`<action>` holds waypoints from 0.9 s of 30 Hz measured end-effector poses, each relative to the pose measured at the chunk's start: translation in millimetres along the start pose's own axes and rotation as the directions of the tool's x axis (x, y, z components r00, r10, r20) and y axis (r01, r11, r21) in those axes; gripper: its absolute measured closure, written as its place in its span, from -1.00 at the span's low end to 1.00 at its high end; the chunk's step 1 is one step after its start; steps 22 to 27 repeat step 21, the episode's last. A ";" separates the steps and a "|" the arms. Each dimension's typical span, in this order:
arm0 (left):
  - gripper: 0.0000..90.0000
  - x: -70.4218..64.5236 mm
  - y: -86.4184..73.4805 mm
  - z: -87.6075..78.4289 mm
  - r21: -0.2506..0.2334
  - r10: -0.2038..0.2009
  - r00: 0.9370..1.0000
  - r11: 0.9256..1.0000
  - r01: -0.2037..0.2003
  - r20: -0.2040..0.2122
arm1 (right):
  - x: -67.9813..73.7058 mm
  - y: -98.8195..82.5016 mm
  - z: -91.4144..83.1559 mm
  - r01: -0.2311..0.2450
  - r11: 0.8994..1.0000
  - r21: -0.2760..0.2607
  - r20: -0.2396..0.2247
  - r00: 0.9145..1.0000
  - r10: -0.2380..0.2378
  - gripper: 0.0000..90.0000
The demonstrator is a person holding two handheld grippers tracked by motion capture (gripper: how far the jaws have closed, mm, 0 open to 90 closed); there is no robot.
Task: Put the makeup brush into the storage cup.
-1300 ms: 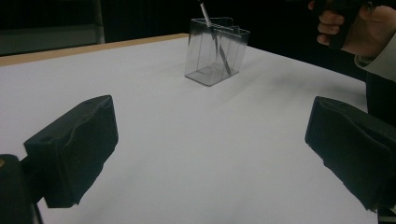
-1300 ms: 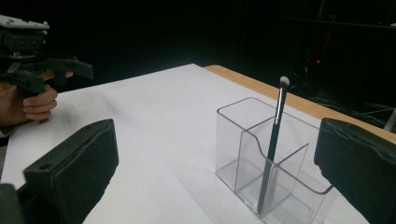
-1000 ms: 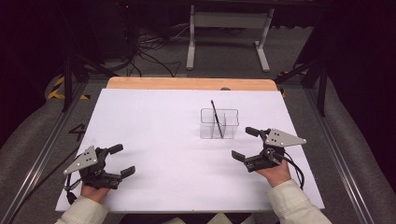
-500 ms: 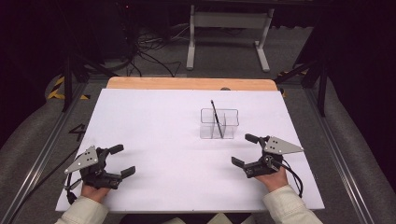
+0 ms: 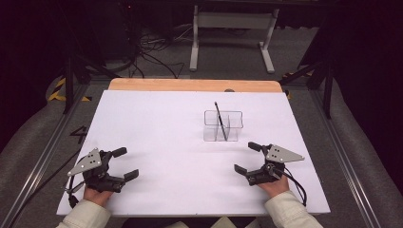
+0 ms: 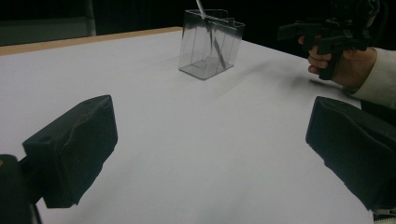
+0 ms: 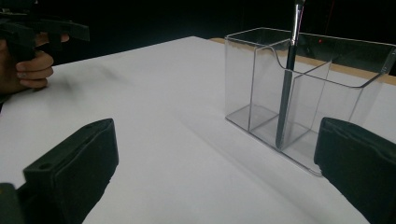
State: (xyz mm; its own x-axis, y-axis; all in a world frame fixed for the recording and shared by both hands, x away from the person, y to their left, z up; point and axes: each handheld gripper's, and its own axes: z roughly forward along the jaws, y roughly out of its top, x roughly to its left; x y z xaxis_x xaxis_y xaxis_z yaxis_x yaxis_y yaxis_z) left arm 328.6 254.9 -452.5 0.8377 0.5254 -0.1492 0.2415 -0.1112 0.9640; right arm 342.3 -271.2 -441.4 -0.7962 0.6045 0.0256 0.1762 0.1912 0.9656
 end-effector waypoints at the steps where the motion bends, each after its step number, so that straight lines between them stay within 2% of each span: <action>1: -0.94 -0.3 -0.3 0.2 -0.003 -0.006 1.000 1.000 0.006 -0.001 | -0.2 -0.6 -0.1 0.003 1.000 -0.002 0.000 1.000 -0.003 -0.99; 5: -0.94 0.4 -0.9 1.2 -0.002 -0.009 1.000 1.000 0.010 0.007 | -1.5 -4.5 0.3 -0.010 1.000 -0.011 -0.001 1.000 0.010 -0.99; 9: -0.94 1.1 -1.4 2.0 0.001 -0.013 1.000 1.000 0.013 0.009 | -3.0 -10.3 4.1 -0.037 0.999 0.004 -0.010 0.999 0.037 -0.99; 15: -0.94 1.3 -1.8 2.1 0.004 -0.018 1.000 1.000 0.018 0.008 | -1.7 -10.3 3.8 -0.027 1.000 -0.002 0.004 1.000 0.027 -0.99; 21: -0.95 1.4 -2.3 1.2 -0.020 -0.010 1.000 1.000 0.010 -0.004 | -1.1 -8.5 1.7 -0.017 1.000 -0.018 0.005 1.000 0.017 -0.99; 27: -0.95 1.4 -2.3 1.2 -0.020 -0.010 1.000 1.000 0.010 -0.004 | -1.1 -8.5 1.7 -0.017 1.000 -0.018 0.005 1.000 0.017 -0.99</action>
